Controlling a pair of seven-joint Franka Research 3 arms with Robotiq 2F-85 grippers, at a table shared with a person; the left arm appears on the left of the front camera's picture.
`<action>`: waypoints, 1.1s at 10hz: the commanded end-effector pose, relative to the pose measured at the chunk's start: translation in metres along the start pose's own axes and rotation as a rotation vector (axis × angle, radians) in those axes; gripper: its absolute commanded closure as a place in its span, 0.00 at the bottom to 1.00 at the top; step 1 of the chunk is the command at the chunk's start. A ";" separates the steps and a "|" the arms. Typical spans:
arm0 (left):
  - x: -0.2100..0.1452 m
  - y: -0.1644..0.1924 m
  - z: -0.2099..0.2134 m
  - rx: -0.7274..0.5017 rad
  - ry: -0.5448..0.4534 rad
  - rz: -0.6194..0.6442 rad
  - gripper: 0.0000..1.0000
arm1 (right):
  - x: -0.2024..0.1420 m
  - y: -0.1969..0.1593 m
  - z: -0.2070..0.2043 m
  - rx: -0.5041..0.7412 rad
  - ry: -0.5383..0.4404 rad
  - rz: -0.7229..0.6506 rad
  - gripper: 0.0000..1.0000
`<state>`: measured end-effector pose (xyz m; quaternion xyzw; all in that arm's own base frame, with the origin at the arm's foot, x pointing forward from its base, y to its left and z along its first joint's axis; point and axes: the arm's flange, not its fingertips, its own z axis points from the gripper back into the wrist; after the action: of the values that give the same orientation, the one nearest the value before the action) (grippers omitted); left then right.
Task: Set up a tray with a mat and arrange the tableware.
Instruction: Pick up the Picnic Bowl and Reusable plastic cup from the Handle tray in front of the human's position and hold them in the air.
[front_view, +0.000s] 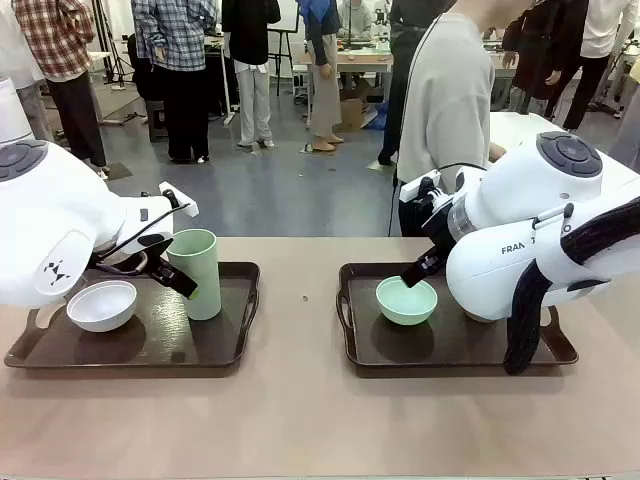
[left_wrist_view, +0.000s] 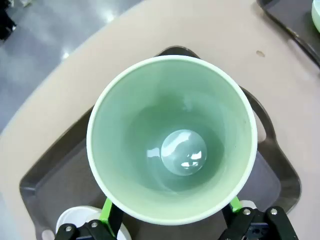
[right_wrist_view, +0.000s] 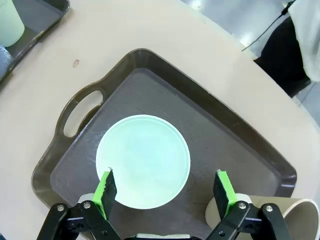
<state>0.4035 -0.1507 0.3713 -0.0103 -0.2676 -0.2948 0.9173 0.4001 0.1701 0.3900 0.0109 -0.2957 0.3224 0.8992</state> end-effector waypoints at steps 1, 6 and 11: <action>0.000 0.000 0.000 0.000 0.000 0.000 0.00 | 0.000 0.000 0.000 0.000 0.000 0.000 0.00; 0.000 0.000 0.000 0.000 0.000 0.000 0.00 | 0.000 0.000 0.000 0.000 0.000 0.000 0.00; 0.000 0.000 0.000 0.000 0.000 0.000 0.00 | 0.000 0.000 0.000 0.000 0.000 0.000 0.00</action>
<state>0.4035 -0.1508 0.3713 -0.0103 -0.2676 -0.2949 0.9172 0.4001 0.1701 0.3901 0.0108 -0.2957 0.3222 0.8992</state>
